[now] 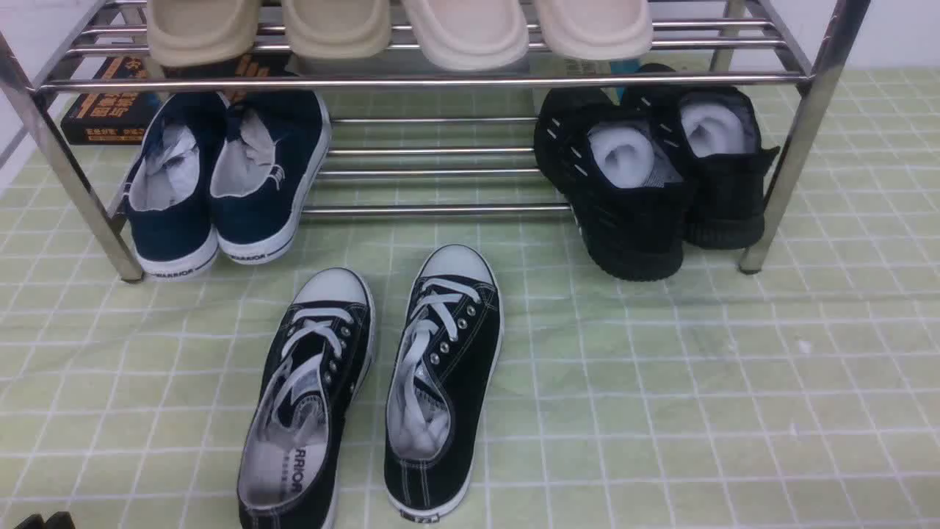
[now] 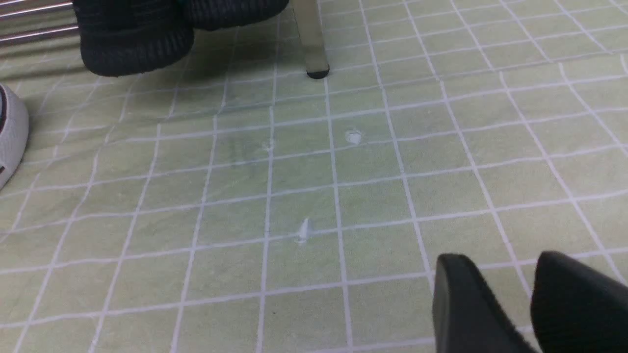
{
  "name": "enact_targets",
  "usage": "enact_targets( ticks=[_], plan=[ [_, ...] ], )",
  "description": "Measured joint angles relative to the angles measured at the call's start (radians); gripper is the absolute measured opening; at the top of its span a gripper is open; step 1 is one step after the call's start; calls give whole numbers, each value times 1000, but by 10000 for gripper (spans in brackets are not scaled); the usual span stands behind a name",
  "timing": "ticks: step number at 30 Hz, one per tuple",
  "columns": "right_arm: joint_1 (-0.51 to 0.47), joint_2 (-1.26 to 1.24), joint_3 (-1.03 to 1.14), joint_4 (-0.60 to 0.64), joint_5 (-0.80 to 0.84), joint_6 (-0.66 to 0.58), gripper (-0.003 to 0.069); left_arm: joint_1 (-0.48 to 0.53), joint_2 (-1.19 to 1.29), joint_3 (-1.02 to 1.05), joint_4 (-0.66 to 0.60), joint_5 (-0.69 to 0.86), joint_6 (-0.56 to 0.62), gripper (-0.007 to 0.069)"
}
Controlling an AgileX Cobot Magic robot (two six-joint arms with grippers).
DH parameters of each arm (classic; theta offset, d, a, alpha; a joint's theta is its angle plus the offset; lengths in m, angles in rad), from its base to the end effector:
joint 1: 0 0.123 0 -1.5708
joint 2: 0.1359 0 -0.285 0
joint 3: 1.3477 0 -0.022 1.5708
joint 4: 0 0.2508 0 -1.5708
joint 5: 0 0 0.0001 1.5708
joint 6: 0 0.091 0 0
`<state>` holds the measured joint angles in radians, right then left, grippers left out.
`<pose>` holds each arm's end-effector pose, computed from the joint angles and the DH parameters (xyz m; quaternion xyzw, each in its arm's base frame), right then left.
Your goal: Take the shoes off the shelf with your hand from the green coffee tablecloth.
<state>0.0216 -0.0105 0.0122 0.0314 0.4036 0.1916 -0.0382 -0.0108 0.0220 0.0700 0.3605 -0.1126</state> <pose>0.0516 0.0022 0.1734 0.0768 0.8065 0.0757 0.5814 0.0530 0.0002 0.1740 -0.0110 0.7999 -0.0157 0.5999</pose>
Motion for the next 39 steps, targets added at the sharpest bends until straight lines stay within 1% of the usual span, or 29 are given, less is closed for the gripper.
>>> enact_targets(
  ticks=[39],
  plan=[
    [0, 0, 0, -11, 0, 0, 237, 0, 0, 0, 1, 0, -1, 181]
  ],
)
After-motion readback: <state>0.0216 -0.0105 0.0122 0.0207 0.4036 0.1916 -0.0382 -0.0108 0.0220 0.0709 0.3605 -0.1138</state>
